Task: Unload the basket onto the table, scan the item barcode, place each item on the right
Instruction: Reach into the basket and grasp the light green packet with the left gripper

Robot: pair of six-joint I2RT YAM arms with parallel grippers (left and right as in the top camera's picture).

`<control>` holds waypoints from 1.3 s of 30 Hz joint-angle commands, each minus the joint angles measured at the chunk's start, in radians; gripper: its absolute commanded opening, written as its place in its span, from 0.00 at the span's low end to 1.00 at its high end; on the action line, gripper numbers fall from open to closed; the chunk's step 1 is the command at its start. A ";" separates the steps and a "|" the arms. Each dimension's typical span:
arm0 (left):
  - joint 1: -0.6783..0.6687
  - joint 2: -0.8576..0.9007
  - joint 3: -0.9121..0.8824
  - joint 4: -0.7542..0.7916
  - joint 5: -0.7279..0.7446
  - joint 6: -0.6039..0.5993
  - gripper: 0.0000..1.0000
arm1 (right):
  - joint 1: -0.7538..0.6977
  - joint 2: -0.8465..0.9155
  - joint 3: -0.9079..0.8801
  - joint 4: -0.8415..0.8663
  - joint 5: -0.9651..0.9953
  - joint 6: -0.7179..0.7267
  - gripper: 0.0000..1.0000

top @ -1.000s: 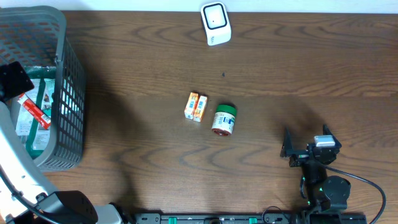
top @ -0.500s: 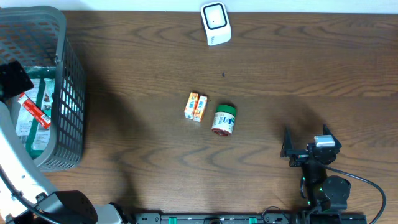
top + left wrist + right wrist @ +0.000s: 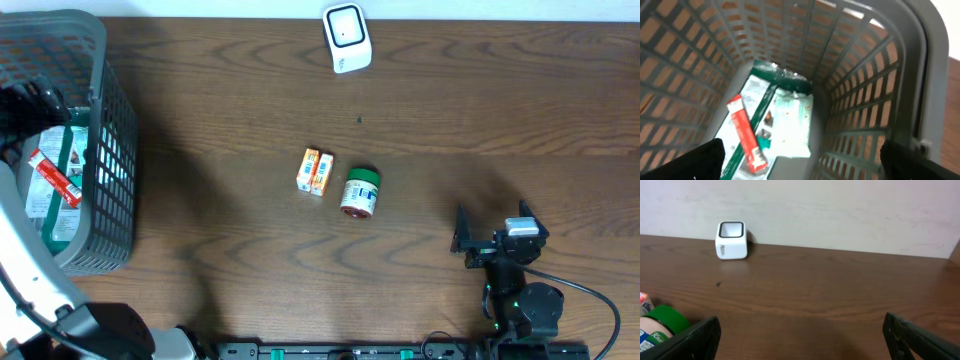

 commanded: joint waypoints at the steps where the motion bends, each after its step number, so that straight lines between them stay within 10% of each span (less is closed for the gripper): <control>1: 0.010 0.077 0.007 0.040 -0.071 -0.112 0.99 | -0.005 -0.006 -0.001 -0.004 0.003 -0.011 0.99; 14: 0.028 0.341 0.007 0.121 -0.130 -0.112 0.89 | -0.005 -0.006 -0.001 -0.004 0.003 -0.011 0.99; 39: 0.053 0.655 0.008 0.183 0.290 0.007 0.64 | -0.005 -0.006 -0.001 -0.004 0.003 -0.012 0.99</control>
